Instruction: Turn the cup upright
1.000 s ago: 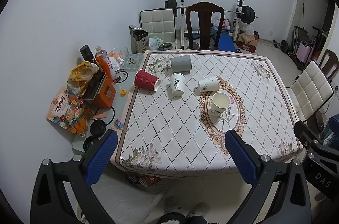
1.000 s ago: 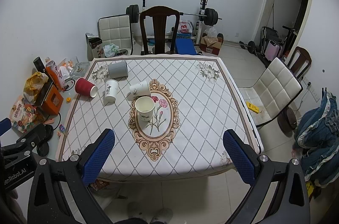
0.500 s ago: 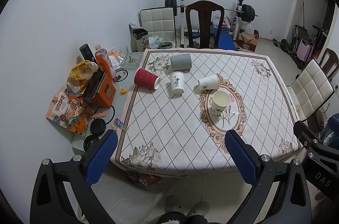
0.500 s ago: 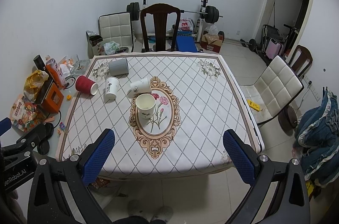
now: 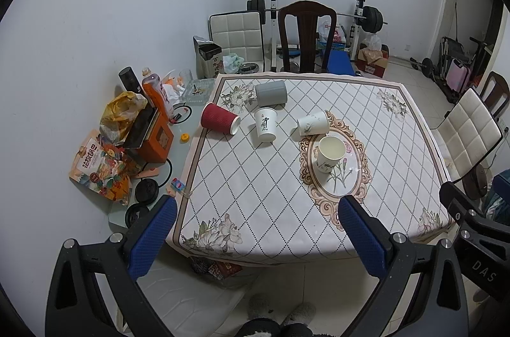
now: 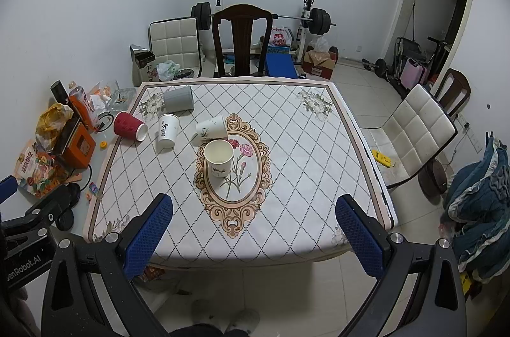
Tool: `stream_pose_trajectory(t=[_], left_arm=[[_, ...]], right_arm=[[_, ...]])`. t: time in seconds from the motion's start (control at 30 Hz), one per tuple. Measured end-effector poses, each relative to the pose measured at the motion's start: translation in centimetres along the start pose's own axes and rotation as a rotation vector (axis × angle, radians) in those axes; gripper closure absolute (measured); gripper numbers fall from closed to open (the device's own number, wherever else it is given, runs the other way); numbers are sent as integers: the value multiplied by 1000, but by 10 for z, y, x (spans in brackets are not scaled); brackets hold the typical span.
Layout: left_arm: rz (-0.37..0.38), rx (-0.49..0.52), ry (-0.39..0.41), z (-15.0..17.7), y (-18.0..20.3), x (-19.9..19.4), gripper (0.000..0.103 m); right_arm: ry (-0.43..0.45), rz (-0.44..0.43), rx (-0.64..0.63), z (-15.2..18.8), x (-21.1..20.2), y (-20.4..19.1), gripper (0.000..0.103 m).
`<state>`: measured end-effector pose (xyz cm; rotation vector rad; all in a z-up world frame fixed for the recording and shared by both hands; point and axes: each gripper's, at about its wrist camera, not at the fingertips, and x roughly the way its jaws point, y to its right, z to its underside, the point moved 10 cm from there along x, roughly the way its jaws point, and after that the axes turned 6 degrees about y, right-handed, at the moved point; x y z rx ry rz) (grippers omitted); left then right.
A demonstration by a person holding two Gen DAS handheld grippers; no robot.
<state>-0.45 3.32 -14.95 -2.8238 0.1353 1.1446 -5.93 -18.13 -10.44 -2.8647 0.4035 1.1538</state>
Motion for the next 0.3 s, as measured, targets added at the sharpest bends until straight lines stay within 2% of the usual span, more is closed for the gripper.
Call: stream_pose_trajectory(t=[0.3], left_arm=[[7,-3,-2,1,1,1,0]], right_arm=[[-4,-2,0,1,0,0,0]])
